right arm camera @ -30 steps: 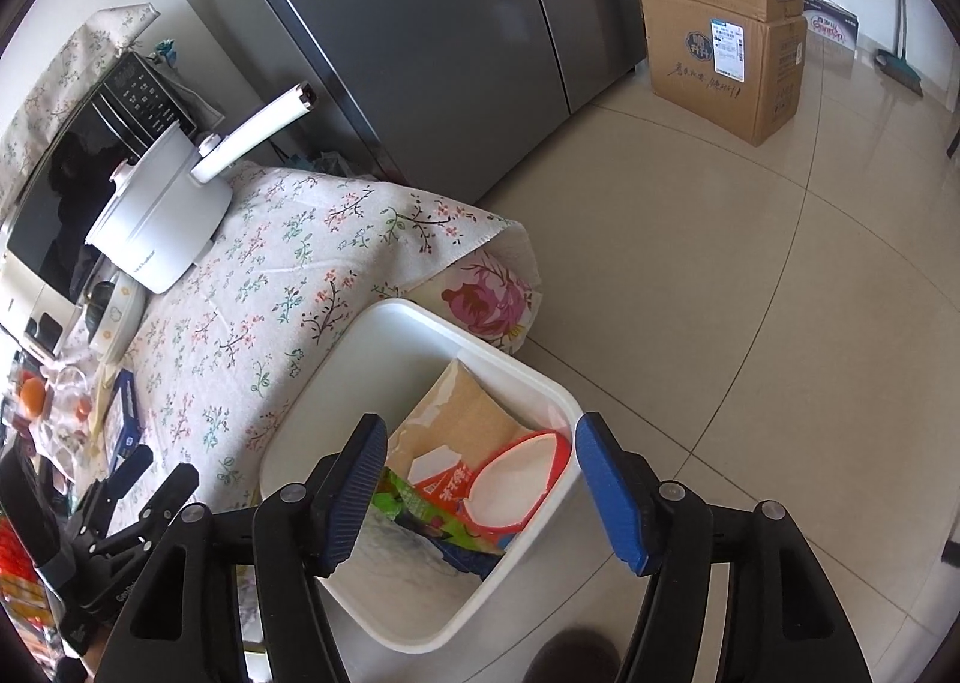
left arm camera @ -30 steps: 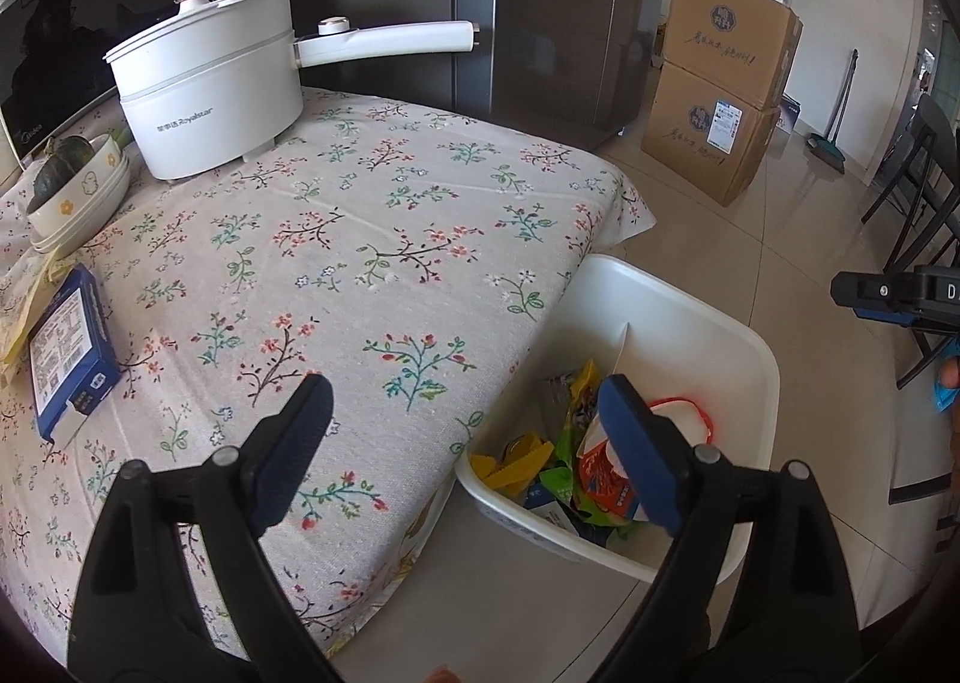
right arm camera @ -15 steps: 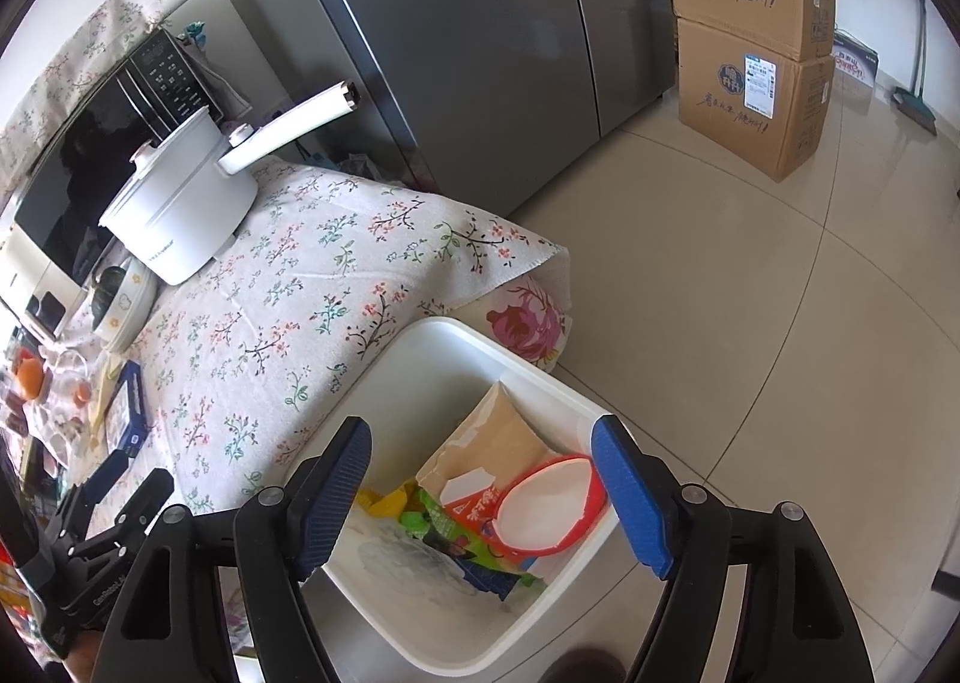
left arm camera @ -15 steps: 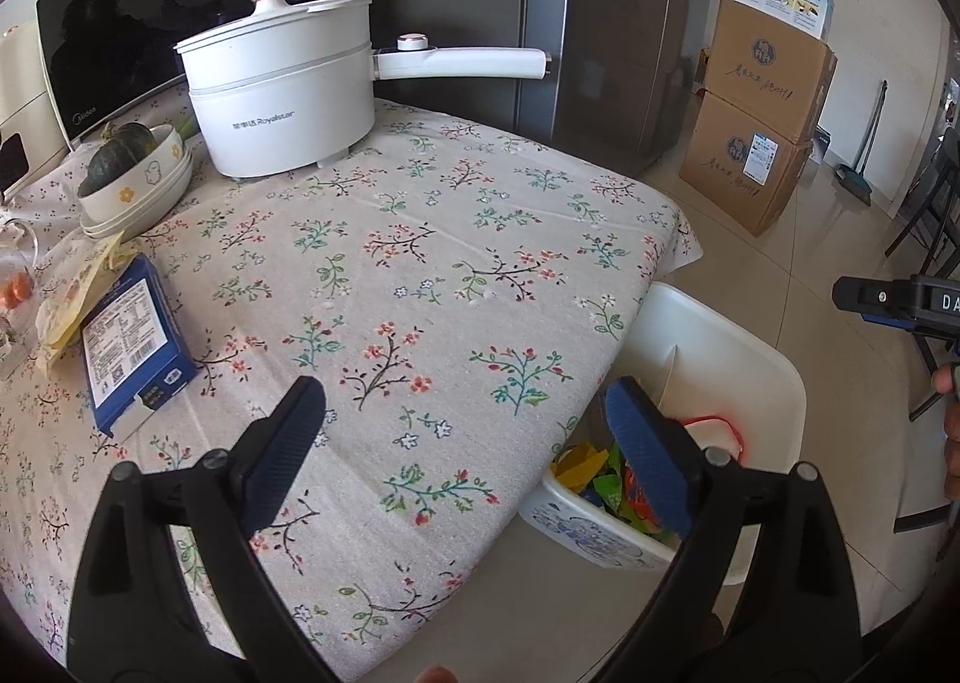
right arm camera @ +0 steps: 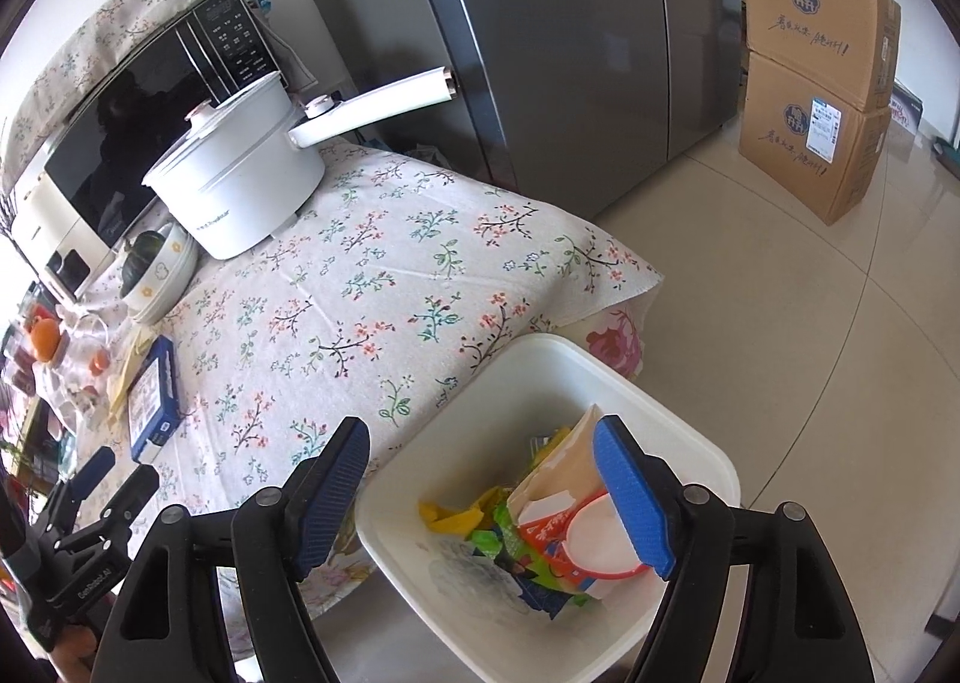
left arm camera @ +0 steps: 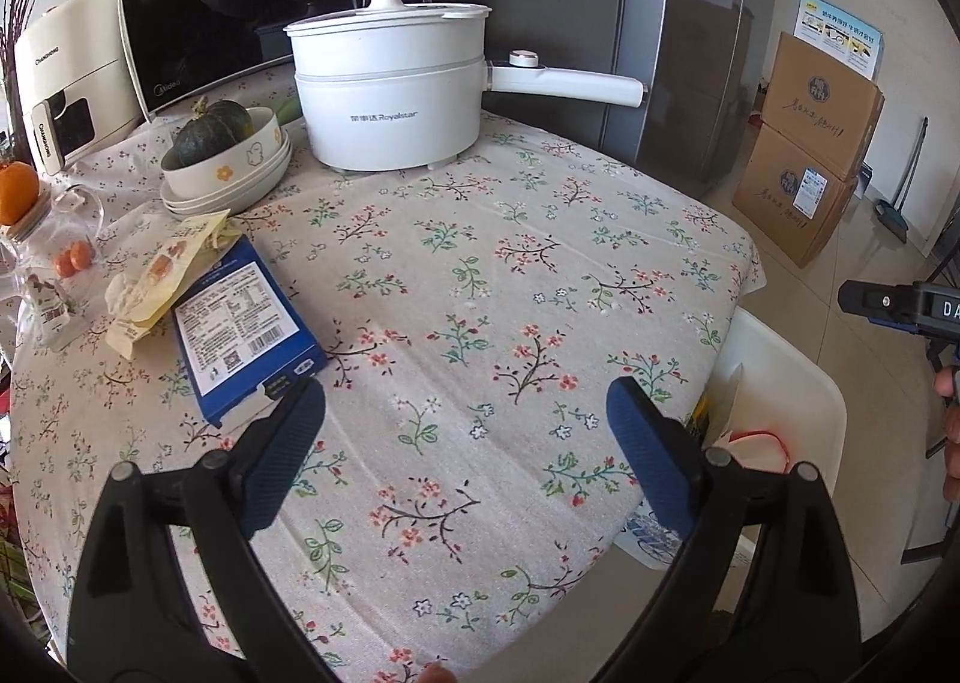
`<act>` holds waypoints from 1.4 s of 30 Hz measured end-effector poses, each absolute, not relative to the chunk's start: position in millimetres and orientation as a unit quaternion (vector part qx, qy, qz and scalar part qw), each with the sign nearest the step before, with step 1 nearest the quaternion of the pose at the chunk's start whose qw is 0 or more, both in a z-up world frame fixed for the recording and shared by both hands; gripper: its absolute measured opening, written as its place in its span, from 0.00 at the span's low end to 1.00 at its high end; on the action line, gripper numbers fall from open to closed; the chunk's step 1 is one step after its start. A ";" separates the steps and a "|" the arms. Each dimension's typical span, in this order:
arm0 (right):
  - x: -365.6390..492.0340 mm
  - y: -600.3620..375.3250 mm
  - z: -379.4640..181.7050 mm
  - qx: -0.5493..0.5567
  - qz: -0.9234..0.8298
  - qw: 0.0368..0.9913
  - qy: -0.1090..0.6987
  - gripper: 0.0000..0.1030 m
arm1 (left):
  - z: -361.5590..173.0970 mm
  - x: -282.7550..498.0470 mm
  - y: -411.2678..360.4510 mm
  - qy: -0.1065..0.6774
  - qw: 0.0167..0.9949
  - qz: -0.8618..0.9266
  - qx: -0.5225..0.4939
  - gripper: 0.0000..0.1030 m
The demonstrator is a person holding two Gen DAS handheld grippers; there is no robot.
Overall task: Collect trash
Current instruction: 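Move both grippers back over the table toward the snack pouch and blue box, then grasp the beige snack pouch with the left gripper while the right gripper grasps the blue box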
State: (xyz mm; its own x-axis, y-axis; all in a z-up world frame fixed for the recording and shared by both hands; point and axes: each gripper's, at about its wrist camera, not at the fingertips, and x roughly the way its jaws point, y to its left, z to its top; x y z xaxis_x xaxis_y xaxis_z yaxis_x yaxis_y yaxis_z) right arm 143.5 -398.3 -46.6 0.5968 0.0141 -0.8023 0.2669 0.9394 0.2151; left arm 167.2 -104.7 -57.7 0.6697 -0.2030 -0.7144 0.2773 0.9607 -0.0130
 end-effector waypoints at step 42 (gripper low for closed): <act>240.7 -183.9 -52.3 0.071 0.057 0.892 0.443 0.80 | -68.2 199.4 78.8 0.399 0.917 0.007 0.016 0.92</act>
